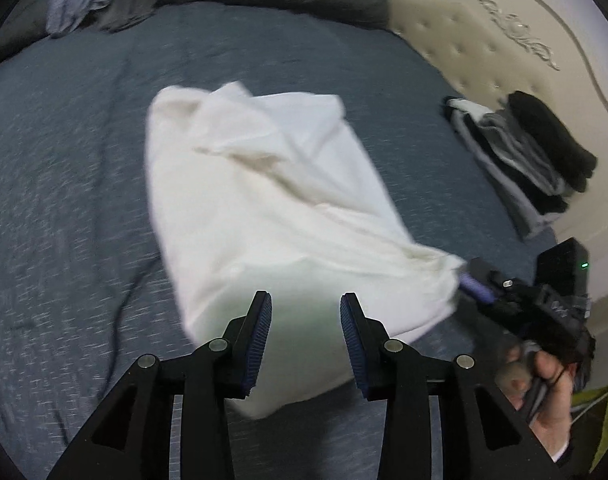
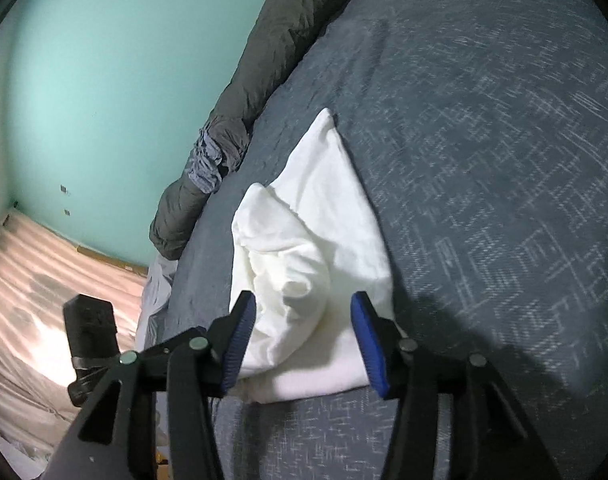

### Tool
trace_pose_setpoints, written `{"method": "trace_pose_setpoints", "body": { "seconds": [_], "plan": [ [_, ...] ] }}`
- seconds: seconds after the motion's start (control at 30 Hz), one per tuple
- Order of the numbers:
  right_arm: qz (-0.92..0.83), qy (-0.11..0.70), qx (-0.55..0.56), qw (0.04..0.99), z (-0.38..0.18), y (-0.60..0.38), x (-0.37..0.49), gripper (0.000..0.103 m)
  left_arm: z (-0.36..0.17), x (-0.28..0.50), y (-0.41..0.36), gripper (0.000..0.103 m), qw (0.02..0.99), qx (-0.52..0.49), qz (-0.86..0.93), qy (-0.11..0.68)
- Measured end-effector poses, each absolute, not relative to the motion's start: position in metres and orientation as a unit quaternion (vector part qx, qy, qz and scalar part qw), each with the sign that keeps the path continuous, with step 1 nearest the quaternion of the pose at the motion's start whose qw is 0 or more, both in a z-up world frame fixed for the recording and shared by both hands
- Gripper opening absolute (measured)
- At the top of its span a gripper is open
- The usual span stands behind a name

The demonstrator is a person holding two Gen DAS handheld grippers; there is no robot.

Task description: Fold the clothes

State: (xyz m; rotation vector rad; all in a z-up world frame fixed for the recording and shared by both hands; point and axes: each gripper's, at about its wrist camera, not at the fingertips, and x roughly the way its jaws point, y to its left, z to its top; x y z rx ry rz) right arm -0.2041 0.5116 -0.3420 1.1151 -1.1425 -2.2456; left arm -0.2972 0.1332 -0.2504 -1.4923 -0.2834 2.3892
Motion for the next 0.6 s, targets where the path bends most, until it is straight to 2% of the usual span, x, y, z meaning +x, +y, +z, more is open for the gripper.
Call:
{"method": "trace_pose_setpoints", "body": {
  "seconds": [0.23, 0.27, 0.37, 0.4, 0.6],
  "plan": [
    [-0.799, -0.389, 0.416, 0.193, -0.35, 0.497, -0.213, 0.048, -0.269, -0.293, 0.131, 0.039, 0.155, -0.527, 0.829, -0.103],
    [-0.8, -0.385, 0.417, 0.194, -0.35, 0.495, -0.215, 0.045, -0.271, -0.292, 0.132, 0.039, 0.156, -0.527, 0.829, -0.102],
    [-0.806, -0.364, 0.424, 0.196, -0.352, 0.487, -0.219, 0.02, -0.273, -0.29, 0.13, 0.039, 0.158, -0.53, 0.827, -0.105],
    [-0.808, -0.36, 0.423, 0.196, -0.351, 0.486, -0.219, 0.009, -0.275, -0.289, 0.131, 0.039, 0.159, -0.532, 0.825, -0.101],
    [-0.823, -0.361, 0.384, 0.211, -0.331, 0.487, -0.212, 0.006, -0.281, -0.284, 0.135, 0.039, 0.167, -0.54, 0.82, -0.092]
  ]
}}
